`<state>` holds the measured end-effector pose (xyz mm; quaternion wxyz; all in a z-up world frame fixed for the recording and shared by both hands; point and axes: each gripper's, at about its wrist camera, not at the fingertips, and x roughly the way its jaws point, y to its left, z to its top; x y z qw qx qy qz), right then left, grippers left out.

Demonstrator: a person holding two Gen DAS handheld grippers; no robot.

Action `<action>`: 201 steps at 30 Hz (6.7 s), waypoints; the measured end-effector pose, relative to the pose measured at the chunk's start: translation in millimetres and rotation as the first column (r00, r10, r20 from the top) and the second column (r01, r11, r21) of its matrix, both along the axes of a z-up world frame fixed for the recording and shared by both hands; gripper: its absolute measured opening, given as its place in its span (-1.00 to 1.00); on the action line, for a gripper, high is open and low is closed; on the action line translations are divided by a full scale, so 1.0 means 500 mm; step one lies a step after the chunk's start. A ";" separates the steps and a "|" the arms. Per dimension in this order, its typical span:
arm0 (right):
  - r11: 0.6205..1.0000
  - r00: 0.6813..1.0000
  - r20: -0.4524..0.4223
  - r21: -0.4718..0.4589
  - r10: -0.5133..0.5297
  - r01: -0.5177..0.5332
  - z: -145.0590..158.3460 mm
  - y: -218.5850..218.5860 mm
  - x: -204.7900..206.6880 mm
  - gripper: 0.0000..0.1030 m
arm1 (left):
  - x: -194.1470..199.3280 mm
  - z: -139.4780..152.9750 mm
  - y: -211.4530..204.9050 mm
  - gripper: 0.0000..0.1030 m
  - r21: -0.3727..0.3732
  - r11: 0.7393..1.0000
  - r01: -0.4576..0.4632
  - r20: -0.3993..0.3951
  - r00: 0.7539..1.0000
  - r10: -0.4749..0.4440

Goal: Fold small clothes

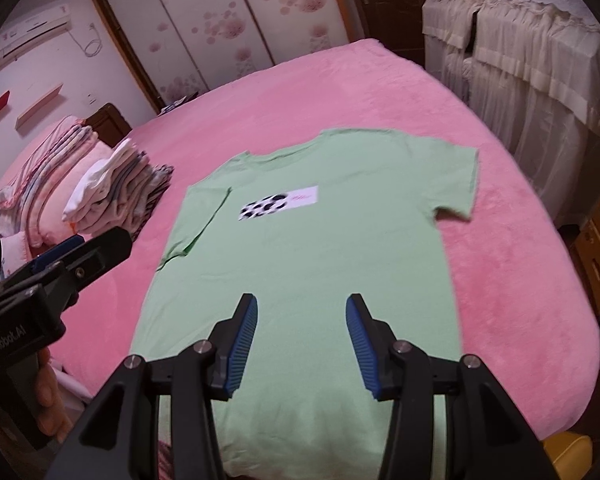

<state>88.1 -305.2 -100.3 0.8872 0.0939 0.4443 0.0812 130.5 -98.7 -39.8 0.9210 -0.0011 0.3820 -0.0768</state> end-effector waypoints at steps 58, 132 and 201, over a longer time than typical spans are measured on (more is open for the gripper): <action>0.999 0.994 -0.099 -0.020 -0.040 0.038 -0.118 -0.085 0.510 -0.54 | 0.399 -0.267 0.000 0.91 -0.127 0.974 -0.186 -0.165 0.973 0.164; 0.965 0.974 -0.145 0.170 -0.175 0.199 -0.255 -0.323 0.564 -0.54 | 0.719 -0.396 -0.280 -0.94 -0.435 0.865 0.251 -0.325 0.852 -0.410; 0.996 0.999 -0.029 -0.078 -0.036 0.034 -0.190 -0.179 0.279 -0.73 | 0.406 -0.382 -0.231 -0.43 -0.426 0.899 0.104 -0.352 0.896 -0.271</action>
